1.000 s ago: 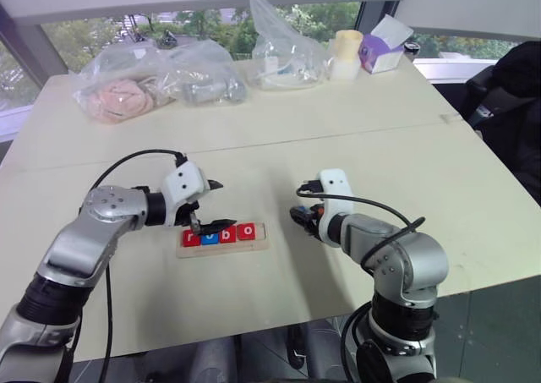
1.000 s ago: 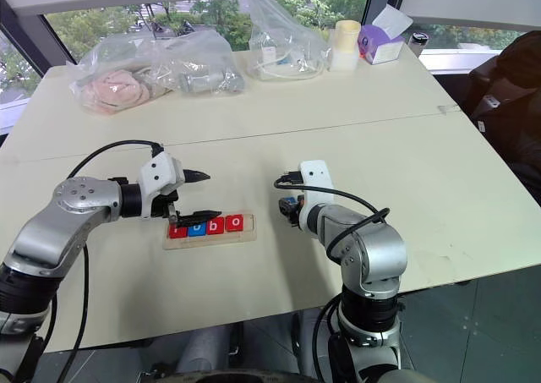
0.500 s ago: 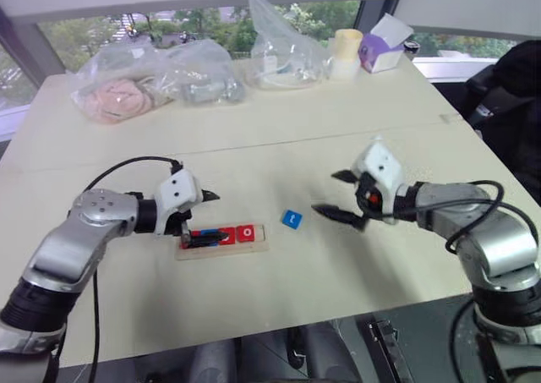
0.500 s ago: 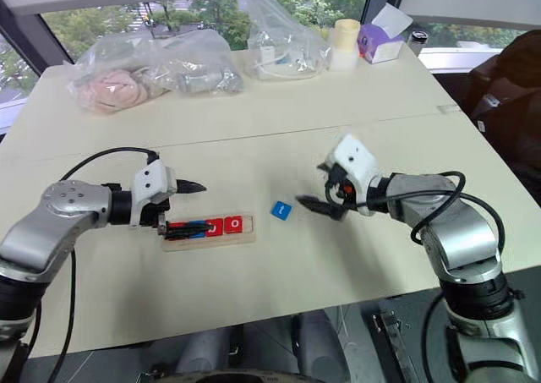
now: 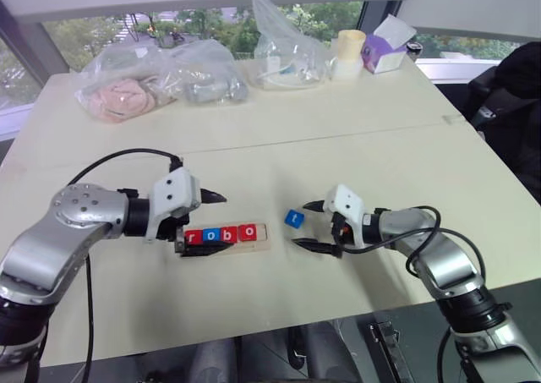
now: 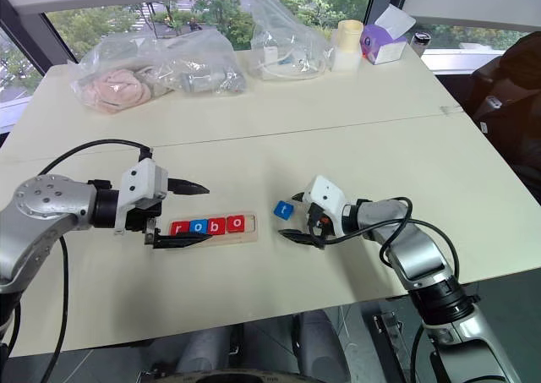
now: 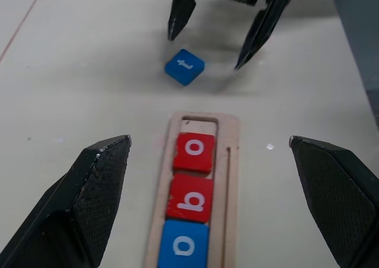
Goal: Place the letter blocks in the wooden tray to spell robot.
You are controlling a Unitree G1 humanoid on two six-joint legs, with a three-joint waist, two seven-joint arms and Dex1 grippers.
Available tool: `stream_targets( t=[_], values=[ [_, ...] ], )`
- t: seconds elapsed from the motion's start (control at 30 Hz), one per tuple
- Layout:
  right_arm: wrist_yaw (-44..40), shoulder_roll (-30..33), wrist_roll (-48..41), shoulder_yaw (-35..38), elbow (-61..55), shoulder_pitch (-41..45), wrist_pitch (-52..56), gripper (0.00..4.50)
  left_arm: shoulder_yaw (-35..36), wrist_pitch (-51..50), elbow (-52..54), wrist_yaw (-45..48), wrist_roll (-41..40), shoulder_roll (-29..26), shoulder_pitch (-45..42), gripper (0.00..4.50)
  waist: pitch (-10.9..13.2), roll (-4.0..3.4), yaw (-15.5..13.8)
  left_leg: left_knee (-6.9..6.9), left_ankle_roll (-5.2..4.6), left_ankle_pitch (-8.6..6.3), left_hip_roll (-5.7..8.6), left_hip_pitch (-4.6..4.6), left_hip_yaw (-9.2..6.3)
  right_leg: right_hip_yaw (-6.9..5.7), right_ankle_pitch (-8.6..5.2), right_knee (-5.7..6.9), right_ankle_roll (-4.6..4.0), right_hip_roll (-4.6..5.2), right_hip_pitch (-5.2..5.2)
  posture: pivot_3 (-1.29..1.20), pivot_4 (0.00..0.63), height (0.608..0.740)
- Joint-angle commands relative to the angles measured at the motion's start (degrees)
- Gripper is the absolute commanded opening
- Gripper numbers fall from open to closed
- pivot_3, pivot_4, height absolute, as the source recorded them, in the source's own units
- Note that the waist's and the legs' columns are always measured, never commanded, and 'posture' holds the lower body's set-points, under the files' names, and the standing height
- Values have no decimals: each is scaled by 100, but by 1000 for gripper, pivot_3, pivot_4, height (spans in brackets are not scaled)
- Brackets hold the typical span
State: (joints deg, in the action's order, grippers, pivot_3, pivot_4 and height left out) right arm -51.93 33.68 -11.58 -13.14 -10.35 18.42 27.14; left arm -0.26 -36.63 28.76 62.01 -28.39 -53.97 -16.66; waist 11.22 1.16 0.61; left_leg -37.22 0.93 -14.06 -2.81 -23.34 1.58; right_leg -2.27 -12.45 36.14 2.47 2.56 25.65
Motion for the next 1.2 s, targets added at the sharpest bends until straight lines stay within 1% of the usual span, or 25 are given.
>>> stream_targets(
  t=[0.03,0.13,0.27,0.37,0.4,0.47,0.5,0.53,0.6,0.67,0.73,0.8,0.87,1.0,1.2],
  values=[
    [367,-178,160,96,122,98,-130,4453,31,97,42,-44,14,11,-61,4500,0,0,3,-1,0,0,0,1,0,0,1,1,-1,-1,0,0,150,740],
    [525,-242,295,71,298,137,-115,4453,7,117,-34,-51,52,27,-94,4500,0,0,3,-1,1,1,-1,6,-2,0,3,6,-6,-3,-1,0,150,740],
    [611,-416,227,73,426,146,-33,4453,-58,181,-126,-100,128,83,-94,4500,0,0,15,0,1,1,-2,5,-2,0,4,5,-7,-4,-1,0,150,740],
    [623,-515,211,59,463,189,-10,3637,-86,251,-220,-201,218,162,-140,4500,0,0,12,0,1,1,-2,5,-2,0,4,6,-7,-5,-1,0,150,740],
    [628,-542,225,37,468,201,-30,3195,-98,279,-264,-209,254,180,-156,4500,0,0,8,0,1,1,-2,5,-2,0,4,6,-7,-5,-1,0,150,740],
    [625,-574,244,13,469,213,-48,1999,-118,337,-325,-179,310,178,-156,4500,0,0,6,-1,1,1,-2,6,-2,0,4,6,-7,-6,-2,0,150,740],
    [606,-579,248,4,471,220,-66,1497,-126,359,-351,-167,328,177,-157,4500,0,0,6,-1,1,1,-2,5,-2,0,4,6,-7,-5,-2,0,150,740],
    [589,-580,238,9,453,222,-72,1130,-128,381,-373,-158,350,175,-152,4500,0,0,5,-1,1,1,-2,5,-2,0,4,6,-7,-5,-3,0,150,740],
    [555,-548,207,76,381,239,-135,1123,-107,404,-402,-134,371,152,-124,4500,0,0,5,-1,1,1,-2,5,-2,0,4,6,-7,-5,-3,0,150,740],
    [346,-394,92,207,217,336,-222,1123,-41,411,-437,-65,369,77,-58,4500,0,-1,5,-1,1,1,-2,5,-2,0,4,6,-7,-5,-3,0,150,740],
    [-74,-140,-78,215,-88,456,-214,1123,-9,443,-508,92,411,-96,28,4500,1,-3,13,-1,1,1,-2,5,-2,0,4,6,-7,-5,-3,0,150,740],
    [-505,107,-252,80,-368,661,-4,1123,65,372,-628,291,358,-316,73,4500,1,-2,21,-1,1,1,-3,7,-1,0,4,7,-6,-5,-3,0,150,740],
    [-748,244,-264,-85,-477,857,75,1123,149,303,-783,370,328,-470,7,4500,1,-2,17,0,1,1,-6,9,-2,-1,4,8,-7,-9,-2,0,150,740],
    [-987,256,-186,-322,-376,1136,136,1123,210,306,-749,449,315,-622,113,4500,1,-2,1,1,1,1,-7,10,-4,-2,3,8,-8,-10,-3,0,150,740],
    [-989,77,143,-705,-34,1399,-78,1123,252,222,-614,217,337,-518,239,4500,1,-2,-4,-4,1,1,-3,3,2,-1,5,5,-8,0,-3,0,150,740]
  ],
)
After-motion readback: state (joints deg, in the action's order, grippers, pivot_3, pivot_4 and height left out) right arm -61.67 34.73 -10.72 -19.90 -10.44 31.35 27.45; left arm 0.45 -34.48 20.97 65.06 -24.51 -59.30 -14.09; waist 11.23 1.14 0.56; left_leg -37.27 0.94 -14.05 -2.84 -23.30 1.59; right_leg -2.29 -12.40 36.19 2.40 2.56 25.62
